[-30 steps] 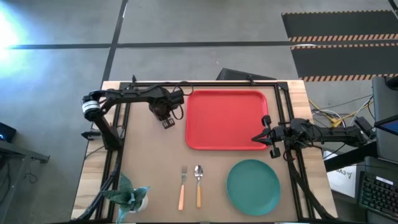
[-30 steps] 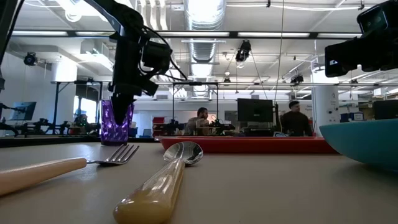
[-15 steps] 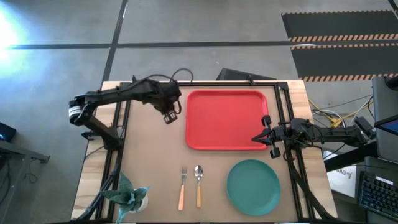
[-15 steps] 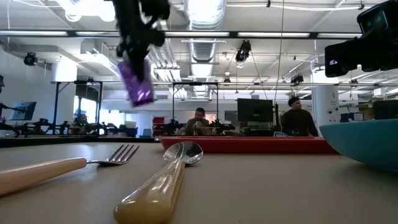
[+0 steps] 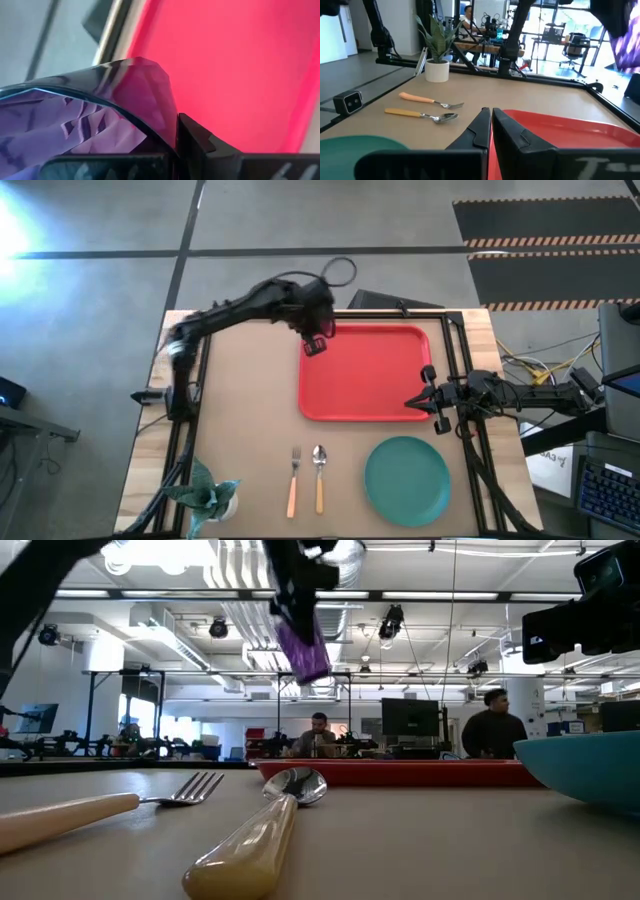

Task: Pick and place plate/cup/fork/spoon on tray
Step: Put the violet glass on the top left side of the red tray

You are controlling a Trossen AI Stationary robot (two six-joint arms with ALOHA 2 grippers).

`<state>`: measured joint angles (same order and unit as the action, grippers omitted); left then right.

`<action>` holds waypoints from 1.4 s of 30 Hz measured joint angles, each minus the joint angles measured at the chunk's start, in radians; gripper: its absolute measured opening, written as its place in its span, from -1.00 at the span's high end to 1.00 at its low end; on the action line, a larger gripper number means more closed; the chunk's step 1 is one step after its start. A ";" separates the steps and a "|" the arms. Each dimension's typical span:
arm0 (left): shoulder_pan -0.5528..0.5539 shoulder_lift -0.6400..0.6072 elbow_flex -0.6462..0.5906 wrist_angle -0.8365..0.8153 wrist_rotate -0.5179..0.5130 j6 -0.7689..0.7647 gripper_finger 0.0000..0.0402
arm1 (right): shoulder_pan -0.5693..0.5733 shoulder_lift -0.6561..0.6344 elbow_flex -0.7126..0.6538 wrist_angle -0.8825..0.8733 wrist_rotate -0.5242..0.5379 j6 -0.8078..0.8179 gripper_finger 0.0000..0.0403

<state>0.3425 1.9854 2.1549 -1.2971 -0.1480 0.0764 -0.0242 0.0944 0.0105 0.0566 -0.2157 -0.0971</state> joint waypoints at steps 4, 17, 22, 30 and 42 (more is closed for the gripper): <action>0.008 0.124 0.027 -0.032 0.055 0.016 1.00 | 0.000 0.000 0.000 0.000 0.000 0.000 0.96; 0.011 0.253 0.024 -0.021 0.130 0.017 1.00 | 0.000 0.000 0.000 0.000 0.000 0.000 0.96; 0.023 0.253 0.014 0.018 0.129 0.031 1.00 | 0.000 0.000 0.000 0.000 0.000 0.000 0.96; 0.060 0.253 -0.027 0.049 0.121 0.044 1.00 | 0.000 0.000 0.000 0.000 0.000 0.000 0.96; 0.069 0.253 -0.051 0.070 0.121 0.062 1.00 | 0.000 0.000 0.000 0.000 0.000 0.000 0.96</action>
<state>0.4110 2.2383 2.1034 -1.2267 -0.0273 0.1383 -0.0242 0.0944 0.0105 0.0566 -0.2157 -0.0971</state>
